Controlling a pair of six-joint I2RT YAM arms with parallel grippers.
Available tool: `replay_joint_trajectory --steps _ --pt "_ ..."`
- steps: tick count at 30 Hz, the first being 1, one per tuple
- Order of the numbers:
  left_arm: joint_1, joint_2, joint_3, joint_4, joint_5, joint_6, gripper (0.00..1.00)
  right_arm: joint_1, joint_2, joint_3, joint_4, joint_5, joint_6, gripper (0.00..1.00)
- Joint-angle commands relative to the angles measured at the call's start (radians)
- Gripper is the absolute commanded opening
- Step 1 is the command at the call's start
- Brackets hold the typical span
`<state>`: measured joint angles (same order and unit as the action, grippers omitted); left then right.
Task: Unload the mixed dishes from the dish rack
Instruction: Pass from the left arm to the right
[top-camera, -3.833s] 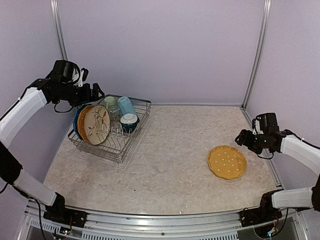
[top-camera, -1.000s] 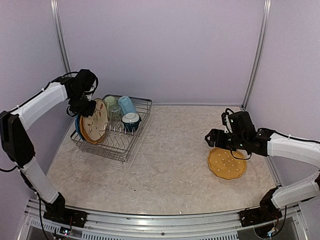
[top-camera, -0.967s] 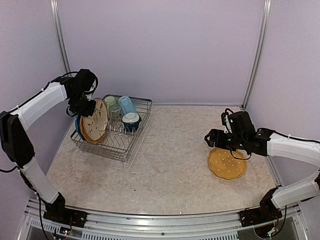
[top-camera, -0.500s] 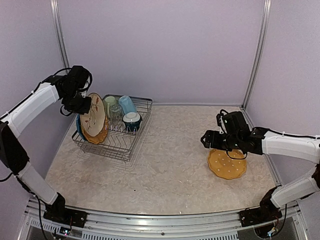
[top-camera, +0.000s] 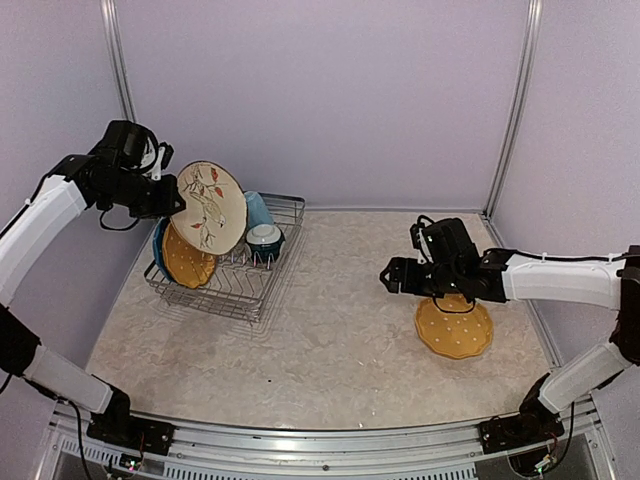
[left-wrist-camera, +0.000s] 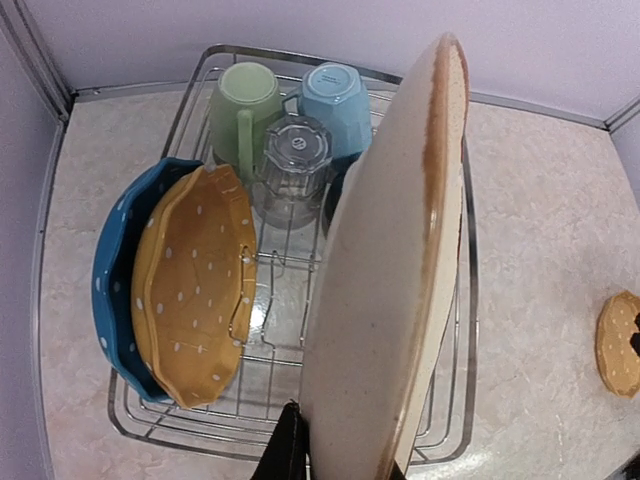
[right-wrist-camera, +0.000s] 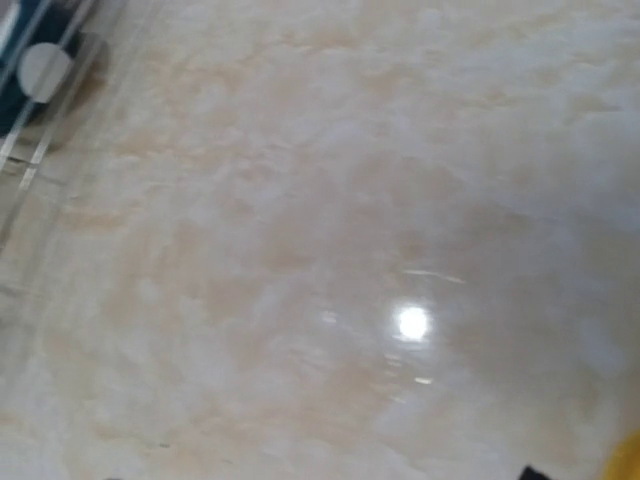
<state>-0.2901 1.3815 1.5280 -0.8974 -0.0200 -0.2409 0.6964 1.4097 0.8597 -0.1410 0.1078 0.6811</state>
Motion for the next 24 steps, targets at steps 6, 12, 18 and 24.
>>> replay_joint_trajectory --steps 6,12,18,24 --pt "0.033 -0.026 -0.063 0.277 0.543 -0.179 0.00 0.046 0.086 0.052 0.287 -0.220 0.078 0.84" --pt "-0.038 0.048 -0.075 0.321 0.679 -0.240 0.00 0.077 0.161 0.105 0.489 -0.329 0.151 0.90" --pt "-0.143 0.089 -0.101 0.361 0.725 -0.268 0.00 0.078 0.251 0.197 0.551 -0.368 0.195 0.91" --pt "-0.190 0.117 -0.101 0.369 0.760 -0.284 0.00 0.058 0.274 0.174 0.633 -0.393 0.254 0.82"
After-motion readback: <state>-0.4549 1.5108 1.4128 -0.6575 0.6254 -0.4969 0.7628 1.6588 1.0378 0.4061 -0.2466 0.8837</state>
